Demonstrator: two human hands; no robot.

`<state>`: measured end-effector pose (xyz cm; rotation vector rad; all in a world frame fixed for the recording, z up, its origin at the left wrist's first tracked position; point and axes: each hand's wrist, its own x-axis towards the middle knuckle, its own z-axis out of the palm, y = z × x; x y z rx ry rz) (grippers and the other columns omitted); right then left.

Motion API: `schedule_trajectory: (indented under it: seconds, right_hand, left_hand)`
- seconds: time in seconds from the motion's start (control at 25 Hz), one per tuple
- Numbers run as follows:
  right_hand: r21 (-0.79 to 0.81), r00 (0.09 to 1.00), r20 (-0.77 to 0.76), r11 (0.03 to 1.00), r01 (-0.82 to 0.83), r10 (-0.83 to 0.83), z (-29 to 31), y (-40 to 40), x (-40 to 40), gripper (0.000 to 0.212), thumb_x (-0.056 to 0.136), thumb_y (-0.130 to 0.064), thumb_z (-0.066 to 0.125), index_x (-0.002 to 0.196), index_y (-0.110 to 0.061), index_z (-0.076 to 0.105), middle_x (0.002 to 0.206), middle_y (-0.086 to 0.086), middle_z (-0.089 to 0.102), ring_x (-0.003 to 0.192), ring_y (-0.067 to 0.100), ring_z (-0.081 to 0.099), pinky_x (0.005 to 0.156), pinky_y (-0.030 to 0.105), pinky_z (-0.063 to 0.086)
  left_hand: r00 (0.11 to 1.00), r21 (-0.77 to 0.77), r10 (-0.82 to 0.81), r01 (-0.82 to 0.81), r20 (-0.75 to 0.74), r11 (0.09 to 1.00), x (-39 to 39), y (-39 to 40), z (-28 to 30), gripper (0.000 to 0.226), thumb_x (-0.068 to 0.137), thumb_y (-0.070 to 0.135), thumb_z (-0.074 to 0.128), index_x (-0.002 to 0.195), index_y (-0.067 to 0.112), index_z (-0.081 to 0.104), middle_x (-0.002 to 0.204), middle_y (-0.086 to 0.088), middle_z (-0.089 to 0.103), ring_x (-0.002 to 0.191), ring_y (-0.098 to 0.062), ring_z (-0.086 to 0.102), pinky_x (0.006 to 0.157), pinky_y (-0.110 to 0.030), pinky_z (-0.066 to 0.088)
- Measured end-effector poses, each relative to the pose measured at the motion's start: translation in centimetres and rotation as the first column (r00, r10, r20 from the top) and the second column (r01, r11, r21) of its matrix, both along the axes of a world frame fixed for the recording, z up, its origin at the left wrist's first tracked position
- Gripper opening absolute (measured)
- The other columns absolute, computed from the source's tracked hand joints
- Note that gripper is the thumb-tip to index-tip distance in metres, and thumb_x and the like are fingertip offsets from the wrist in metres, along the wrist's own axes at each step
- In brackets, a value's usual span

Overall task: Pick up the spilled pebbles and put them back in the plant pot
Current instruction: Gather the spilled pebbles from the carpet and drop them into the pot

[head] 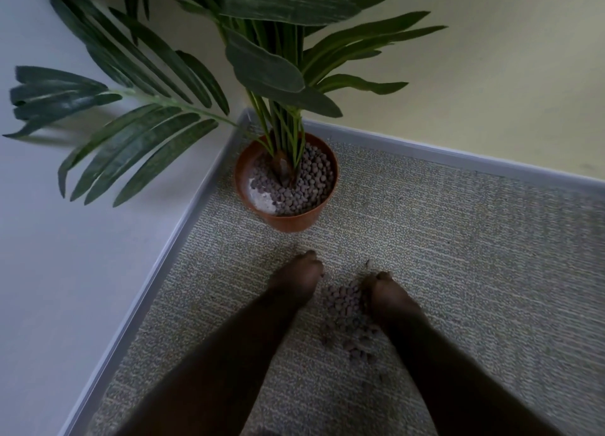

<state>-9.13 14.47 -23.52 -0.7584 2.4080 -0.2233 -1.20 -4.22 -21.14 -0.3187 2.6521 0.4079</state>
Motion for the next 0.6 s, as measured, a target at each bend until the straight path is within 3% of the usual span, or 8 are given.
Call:
schedule_trajectory:
  seconds: [0.04, 0.12, 0.24, 0.32, 0.48, 0.6]
  right_hand:
    - [0.017, 0.999, 0.0, 0.999, -0.04, 0.04, 0.3, -0.1, -0.3, 0.032, 0.094, -0.025, 0.048, 0.119, -0.009, 0.06, 0.127, 0.019, 0.058, 0.115, 0.034, 0.058, 0.089, 0.027, 0.051]
    - [0.045, 0.993, 0.102, 0.998, 0.051, -0.055, 0.9, -0.4, -0.9, 0.027, 0.094, -0.016, 0.051, 0.116, -0.005, 0.064, 0.123, 0.019, 0.063, 0.112, 0.032, 0.06, 0.075, 0.012, 0.047]
    - [0.05, 0.989, 0.128, 0.996, 0.069, -0.075, 2.9, -0.2, -0.9, 0.018, 0.089, -0.016, 0.058, 0.099, -0.012, 0.072, 0.108, 0.01, 0.072, 0.103, 0.026, 0.066, 0.075, 0.018, 0.042]
    - [0.03, 0.978, 0.161, 0.991, 0.13, -0.134, 3.7, 0.5, -1.2, 0.016, 0.084, -0.013, 0.062, 0.09, -0.016, 0.076, 0.099, 0.002, 0.076, 0.095, 0.017, 0.069, 0.065, 0.011, 0.037]
    - [-0.026, 0.961, 0.198, 0.979, 0.203, -0.194, 5.8, 1.8, -1.2, 0.012, 0.081, -0.008, 0.066, 0.08, -0.013, 0.077, 0.08, 0.001, 0.074, 0.07, 0.005, 0.063, 0.06, 0.008, 0.041]
    - [-0.159, 0.889, 0.363, 0.922, 0.353, -0.278, 8.5, 1.0, -1.5, 0.016, 0.086, 0.006, 0.062, 0.075, -0.003, 0.068, 0.064, 0.006, 0.066, 0.041, 0.001, 0.056, 0.04, 0.008, 0.043]
  left_hand:
    - [0.999, 0.026, 0.02, -0.019, -0.029, 0.999, 0.6, -0.4, 0.3, 0.025, 0.088, 0.007, 0.044, 0.108, 0.011, 0.058, 0.14, -0.011, 0.042, 0.126, -0.029, 0.046, 0.102, -0.044, 0.045]
    - [0.989, 0.094, 0.037, -0.023, -0.143, 0.995, 1.5, -1.3, 1.4, 0.018, 0.087, 0.009, 0.047, 0.1, 0.011, 0.061, 0.128, -0.012, 0.05, 0.118, -0.028, 0.052, 0.098, -0.038, 0.046]
    - [0.875, 0.211, 0.16, -0.068, -0.458, 0.975, 2.5, -2.6, 4.1, 0.013, 0.086, 0.01, 0.056, 0.093, 0.011, 0.066, 0.103, -0.008, 0.06, 0.095, -0.022, 0.06, 0.084, -0.029, 0.046]
    - [0.764, 0.22, 0.218, -0.102, -0.608, 0.97, 2.9, -3.7, 5.6, 0.01, 0.083, 0.009, 0.061, 0.09, 0.012, 0.068, 0.096, -0.005, 0.061, 0.085, -0.017, 0.06, 0.076, -0.024, 0.046]
    - [0.643, 0.232, 0.334, -0.241, -0.689, 0.942, 2.9, -6.3, 7.7, 0.01, 0.081, 0.01, 0.066, 0.09, 0.012, 0.07, 0.095, -0.005, 0.063, 0.08, -0.015, 0.061, 0.073, -0.022, 0.05]
    - [0.609, 0.257, 0.419, -0.338, -0.673, 0.905, 2.2, -8.2, 8.9, 0.012, 0.079, 0.007, 0.066, 0.089, 0.011, 0.072, 0.098, -0.009, 0.066, 0.083, -0.02, 0.064, 0.077, -0.023, 0.05]
